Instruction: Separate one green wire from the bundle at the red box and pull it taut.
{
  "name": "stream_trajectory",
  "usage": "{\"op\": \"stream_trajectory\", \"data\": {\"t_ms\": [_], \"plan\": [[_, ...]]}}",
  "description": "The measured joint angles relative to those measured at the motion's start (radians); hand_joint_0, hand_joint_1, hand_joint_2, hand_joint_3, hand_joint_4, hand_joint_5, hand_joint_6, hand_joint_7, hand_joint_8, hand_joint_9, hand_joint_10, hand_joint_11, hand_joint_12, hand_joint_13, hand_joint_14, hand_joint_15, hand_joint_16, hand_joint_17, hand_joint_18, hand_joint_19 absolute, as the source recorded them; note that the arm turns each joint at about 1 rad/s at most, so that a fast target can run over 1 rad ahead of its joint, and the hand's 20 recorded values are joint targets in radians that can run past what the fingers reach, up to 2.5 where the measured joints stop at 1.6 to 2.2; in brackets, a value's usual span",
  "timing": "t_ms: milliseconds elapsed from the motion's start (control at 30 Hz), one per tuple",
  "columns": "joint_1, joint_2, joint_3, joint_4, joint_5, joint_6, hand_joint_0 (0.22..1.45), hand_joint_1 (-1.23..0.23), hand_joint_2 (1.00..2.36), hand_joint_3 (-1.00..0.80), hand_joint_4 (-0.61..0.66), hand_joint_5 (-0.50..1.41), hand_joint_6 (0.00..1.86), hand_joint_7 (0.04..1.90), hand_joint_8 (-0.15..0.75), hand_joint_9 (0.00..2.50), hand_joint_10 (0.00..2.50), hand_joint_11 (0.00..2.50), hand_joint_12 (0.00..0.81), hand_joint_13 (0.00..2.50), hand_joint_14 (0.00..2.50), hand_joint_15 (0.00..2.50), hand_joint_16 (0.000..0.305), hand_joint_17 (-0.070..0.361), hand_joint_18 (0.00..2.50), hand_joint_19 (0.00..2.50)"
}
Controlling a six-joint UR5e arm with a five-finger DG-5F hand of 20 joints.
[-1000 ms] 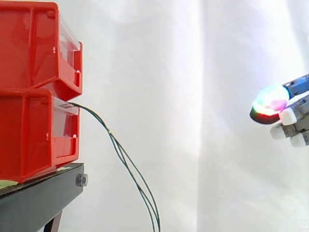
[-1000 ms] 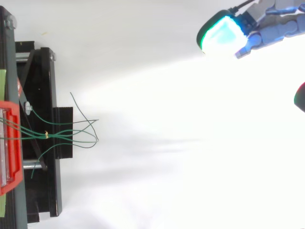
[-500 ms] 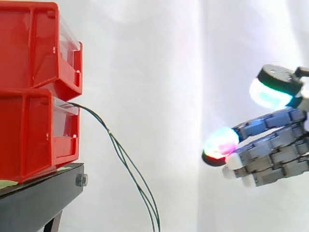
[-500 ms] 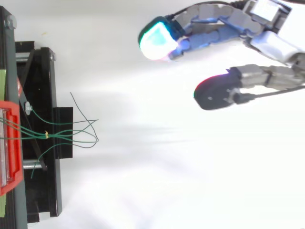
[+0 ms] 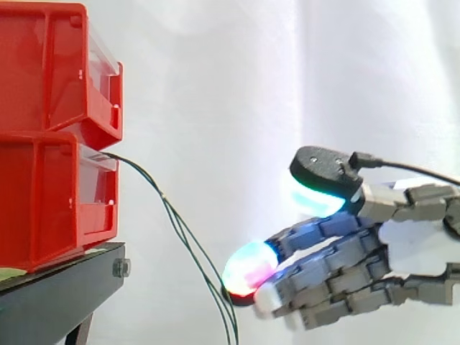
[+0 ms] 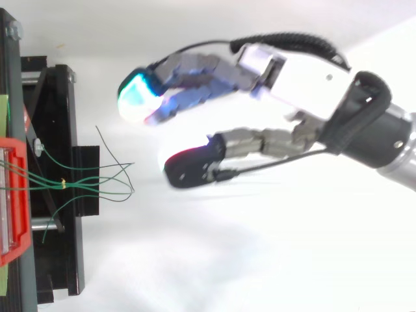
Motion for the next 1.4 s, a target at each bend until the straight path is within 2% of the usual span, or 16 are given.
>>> {"op": "stream_trajectory", "data": {"t_ms": [133, 300, 533, 1033, 1400], "plan": [[0.012, -0.035, 0.037, 0.026, -0.025, -0.015, 0.55, -0.61, 1.00, -0.45, 0.34, -0.15, 0.50, 0.79, 0.291, 0.79, 0.01, 0.28, 0.315, 0.48, 0.00, 0.10, 0.039, 0.087, 0.39, 0.13], [0.022, -0.069, 0.072, 0.049, -0.032, -0.029, 0.55, -0.61, 1.00, -0.46, 0.35, -0.15, 0.50, 0.80, 0.290, 0.80, 0.01, 0.27, 0.317, 0.49, 0.00, 0.10, 0.039, 0.088, 0.40, 0.15], [0.032, -0.125, 0.126, 0.061, -0.066, 0.017, 0.55, -0.62, 1.00, -0.46, 0.37, -0.13, 0.50, 0.85, 0.295, 0.82, 0.01, 0.29, 0.320, 0.50, 0.00, 0.11, 0.040, 0.090, 0.42, 0.16], [0.036, -0.133, 0.141, 0.085, -0.080, 0.082, 0.57, -0.62, 1.00, -0.46, 0.39, -0.10, 0.50, 0.93, 0.299, 0.90, 0.01, 0.31, 0.324, 0.57, 0.01, 0.15, 0.040, 0.090, 0.49, 0.21], [0.034, -0.133, 0.177, 0.067, -0.079, 0.176, 0.58, -0.63, 1.00, -0.45, 0.38, -0.09, 0.50, 0.99, 0.295, 0.95, 0.01, 0.33, 0.319, 0.61, 0.01, 0.17, 0.040, 0.090, 0.53, 0.24]]}}
